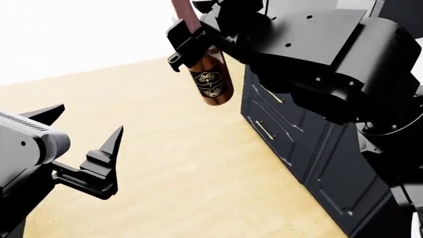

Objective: Move the drinks to the dining counter.

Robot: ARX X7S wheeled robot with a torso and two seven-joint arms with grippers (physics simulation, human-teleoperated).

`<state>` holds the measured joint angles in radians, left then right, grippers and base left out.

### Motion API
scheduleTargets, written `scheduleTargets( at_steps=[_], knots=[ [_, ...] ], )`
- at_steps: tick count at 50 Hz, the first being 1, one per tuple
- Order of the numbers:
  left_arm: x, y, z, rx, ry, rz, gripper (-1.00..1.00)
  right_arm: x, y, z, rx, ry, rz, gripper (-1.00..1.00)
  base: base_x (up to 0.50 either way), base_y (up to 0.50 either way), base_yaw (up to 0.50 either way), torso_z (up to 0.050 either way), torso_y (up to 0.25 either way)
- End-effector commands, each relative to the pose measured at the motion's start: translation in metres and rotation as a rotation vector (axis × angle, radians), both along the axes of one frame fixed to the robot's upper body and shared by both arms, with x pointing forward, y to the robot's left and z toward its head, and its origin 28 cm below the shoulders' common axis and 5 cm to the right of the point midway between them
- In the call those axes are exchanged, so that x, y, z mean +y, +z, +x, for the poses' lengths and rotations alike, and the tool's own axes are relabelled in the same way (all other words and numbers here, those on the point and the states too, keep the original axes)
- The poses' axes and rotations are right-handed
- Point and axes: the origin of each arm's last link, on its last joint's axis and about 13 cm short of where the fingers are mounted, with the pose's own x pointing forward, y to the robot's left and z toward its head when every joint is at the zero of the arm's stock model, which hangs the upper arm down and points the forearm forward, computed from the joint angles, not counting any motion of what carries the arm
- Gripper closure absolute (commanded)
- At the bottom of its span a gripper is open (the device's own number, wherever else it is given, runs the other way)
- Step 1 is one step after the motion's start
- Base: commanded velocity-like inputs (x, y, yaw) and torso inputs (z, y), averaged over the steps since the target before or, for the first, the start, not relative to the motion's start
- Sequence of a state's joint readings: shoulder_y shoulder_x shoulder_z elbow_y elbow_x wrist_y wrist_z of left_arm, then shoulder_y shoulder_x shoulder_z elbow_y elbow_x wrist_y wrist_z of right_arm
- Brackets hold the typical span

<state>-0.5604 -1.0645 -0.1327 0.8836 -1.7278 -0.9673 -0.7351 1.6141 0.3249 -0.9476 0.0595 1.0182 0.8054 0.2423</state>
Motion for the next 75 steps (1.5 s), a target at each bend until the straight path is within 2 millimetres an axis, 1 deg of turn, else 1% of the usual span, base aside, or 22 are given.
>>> scheduleTargets(
  at_steps=[1, 26, 75],
  knots=[
    [0.0001, 0.0009, 0.0001, -0.002, -0.002, -0.001, -1.0, -0.0062, 0.0197, 0.001, -0.128, -0.079, 0.0, 1.0, 0.0, 0.0, 0.5, 0.0, 0.011],
    [-0.0001, -0.0005, -0.0001, 0.002, -0.003, 0.001, -1.0, -0.007, 0.0161, 0.001, -0.122, -0.082, -0.013, 1.0, 0.0, 0.0, 0.5, 0.001, 0.003],
    [-0.001, 0.0014, 0.0, 0.0, -0.008, 0.011, -1.0, -0.0069, 0.016, 0.0013, -0.118, -0.084, -0.035, 1.0, 0.0, 0.0, 0.5, 0.001, 0.003]
  ],
)
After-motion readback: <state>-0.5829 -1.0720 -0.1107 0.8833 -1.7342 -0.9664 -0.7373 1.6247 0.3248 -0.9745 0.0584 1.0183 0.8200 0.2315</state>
